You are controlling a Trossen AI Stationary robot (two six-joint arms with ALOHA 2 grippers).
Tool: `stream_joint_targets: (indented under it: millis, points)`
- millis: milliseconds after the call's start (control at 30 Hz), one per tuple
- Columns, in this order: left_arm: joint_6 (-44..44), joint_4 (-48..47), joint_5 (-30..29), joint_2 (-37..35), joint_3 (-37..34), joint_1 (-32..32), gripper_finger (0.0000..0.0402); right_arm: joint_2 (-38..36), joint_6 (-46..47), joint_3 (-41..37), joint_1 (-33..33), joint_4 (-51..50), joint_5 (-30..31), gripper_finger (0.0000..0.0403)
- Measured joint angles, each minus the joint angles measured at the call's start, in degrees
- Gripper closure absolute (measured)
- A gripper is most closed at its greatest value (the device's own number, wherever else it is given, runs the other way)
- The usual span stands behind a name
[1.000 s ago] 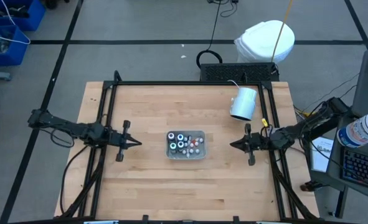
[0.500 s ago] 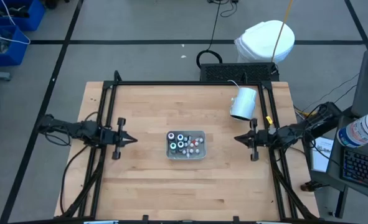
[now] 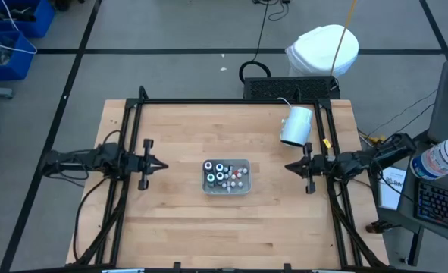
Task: Pick & Place food coloring
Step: Return to Home Position
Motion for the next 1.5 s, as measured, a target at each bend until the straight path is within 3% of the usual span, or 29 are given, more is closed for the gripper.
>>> stream_joint_targets:
  millis: [300, 633, 1033, 1500]
  points:
    - [-7.8, 1.4, 8.6, 2.2, -0.9, 8.1, 0.04, 0.0, -1.1, 0.0, -2.3, 2.4, 0.4, 0.0403]
    - [-11.7, 1.7, 5.9, 7.7, -1.0, 8.7, 0.0378, 0.0, -5.1, 0.0, -2.9, 3.4, 0.2, 0.0403]
    - [-15.6, 1.8, 5.8, 8.4, -1.0, 8.7, 0.0397, 0.0, -5.1, 0.0, -2.9, 3.5, 0.2, 0.0403]
    - [-15.3, 1.8, 5.7, 8.4, -1.0, 8.7, 0.0344, 0.0, -5.1, 0.0, -2.9, 3.5, 0.2, 0.0403]
